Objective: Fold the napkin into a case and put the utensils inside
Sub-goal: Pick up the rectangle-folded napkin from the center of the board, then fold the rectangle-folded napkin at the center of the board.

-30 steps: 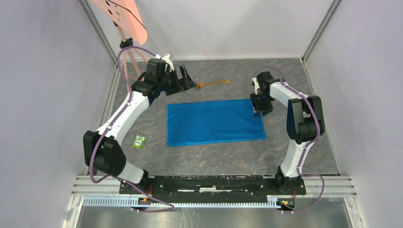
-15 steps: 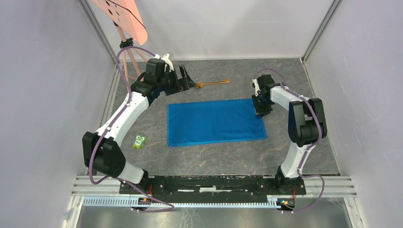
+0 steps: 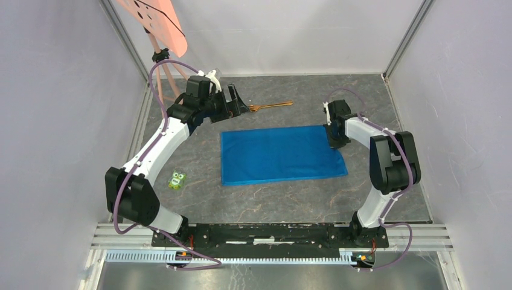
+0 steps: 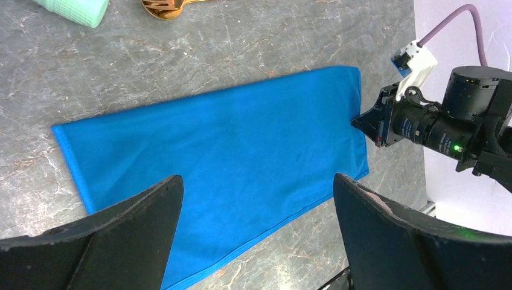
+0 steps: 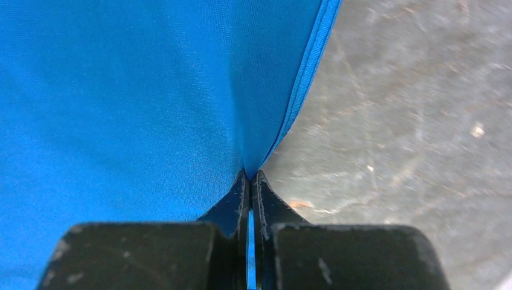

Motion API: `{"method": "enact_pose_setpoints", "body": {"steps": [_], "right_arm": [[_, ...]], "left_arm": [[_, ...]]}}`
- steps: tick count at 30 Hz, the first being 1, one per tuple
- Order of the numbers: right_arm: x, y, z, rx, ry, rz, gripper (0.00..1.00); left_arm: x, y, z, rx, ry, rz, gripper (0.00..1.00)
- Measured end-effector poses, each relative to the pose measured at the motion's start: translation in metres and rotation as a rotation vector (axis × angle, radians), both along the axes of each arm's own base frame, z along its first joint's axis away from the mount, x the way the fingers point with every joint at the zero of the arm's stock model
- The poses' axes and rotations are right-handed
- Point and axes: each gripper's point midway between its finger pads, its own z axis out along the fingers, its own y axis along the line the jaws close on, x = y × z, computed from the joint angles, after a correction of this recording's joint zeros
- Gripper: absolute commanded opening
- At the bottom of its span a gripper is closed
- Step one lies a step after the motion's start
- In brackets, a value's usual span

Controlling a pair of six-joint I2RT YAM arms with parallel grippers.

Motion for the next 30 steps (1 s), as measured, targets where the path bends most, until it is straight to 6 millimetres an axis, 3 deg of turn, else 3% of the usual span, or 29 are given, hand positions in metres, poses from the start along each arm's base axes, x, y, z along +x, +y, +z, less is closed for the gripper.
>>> {"method": "enact_pose_setpoints", "body": {"steps": [10, 18, 25, 27, 30], "right_arm": [[-0.025, -0.071, 0.011, -0.343, 0.016, -0.074, 0.00], [-0.025, -0.088, 0.023, -0.441, 0.001, -0.095, 0.00], [-0.026, -0.079, 0.023, -0.430, 0.008, -0.066, 0.01], [-0.026, -0.063, 0.022, -0.404, 0.011, -0.029, 0.01], [-0.024, -0.023, 0.020, -0.330, 0.003, 0.055, 0.00]], "left_arm": [[-0.003, -0.004, -0.003, -0.016, 0.006, -0.023, 1.00], [-0.003, -0.005, -0.002, -0.022, 0.003, -0.032, 1.00], [-0.004, -0.006, -0.002, -0.025, 0.004, -0.036, 1.00], [-0.004, -0.006, -0.002, -0.026, 0.004, -0.036, 1.00], [-0.004, -0.006, -0.002, -0.026, 0.004, -0.037, 1.00]]}}
